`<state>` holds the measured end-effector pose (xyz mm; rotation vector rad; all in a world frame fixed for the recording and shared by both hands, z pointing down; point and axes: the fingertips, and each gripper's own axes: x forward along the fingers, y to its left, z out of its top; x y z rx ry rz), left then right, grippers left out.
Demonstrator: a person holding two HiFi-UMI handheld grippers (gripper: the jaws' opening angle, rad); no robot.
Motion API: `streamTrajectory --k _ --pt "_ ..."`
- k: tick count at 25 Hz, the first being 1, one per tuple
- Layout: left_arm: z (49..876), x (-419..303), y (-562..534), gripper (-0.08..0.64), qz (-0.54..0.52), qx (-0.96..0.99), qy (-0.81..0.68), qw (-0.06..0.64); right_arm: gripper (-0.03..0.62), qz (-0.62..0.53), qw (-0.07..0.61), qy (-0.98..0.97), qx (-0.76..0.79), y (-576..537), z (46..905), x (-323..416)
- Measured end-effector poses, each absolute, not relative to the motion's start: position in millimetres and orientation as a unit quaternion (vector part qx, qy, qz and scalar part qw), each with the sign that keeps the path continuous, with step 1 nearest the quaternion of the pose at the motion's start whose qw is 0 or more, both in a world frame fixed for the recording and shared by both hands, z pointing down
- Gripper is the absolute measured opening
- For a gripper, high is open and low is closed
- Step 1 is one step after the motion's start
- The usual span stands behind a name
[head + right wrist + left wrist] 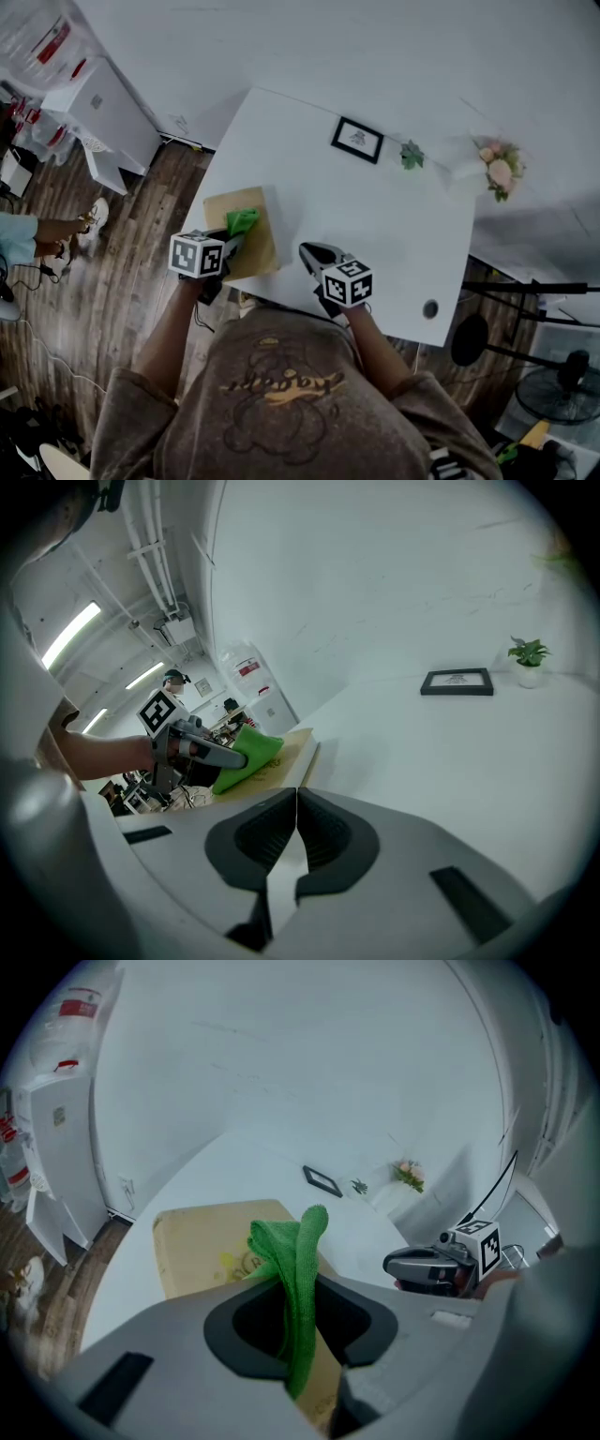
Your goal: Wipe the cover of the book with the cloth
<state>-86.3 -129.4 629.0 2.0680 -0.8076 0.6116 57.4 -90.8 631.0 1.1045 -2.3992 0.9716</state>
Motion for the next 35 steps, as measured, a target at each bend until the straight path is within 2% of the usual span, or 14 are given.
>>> streamTrajectory --k 16,26,35 --pt "625.0 -13.2 -64.1 0.069 0.253 0.839 -0.233 0.421 0.003 0.32 0.152 -0.832 0.426 -73.8 614.4 90.0" --pt "603.1 22.6 -49.1 0.069 0.215 0.834 -0.195 0.468 0.003 0.319 0.131 -0.828 0.443 -72.9 588.5 124.9" --pt "523.4 20.6 -88.9 0.069 0.175 0.878 -0.218 0.389 0.003 0.252 0.128 -0.863 0.419 -82.9 517.6 128.2"
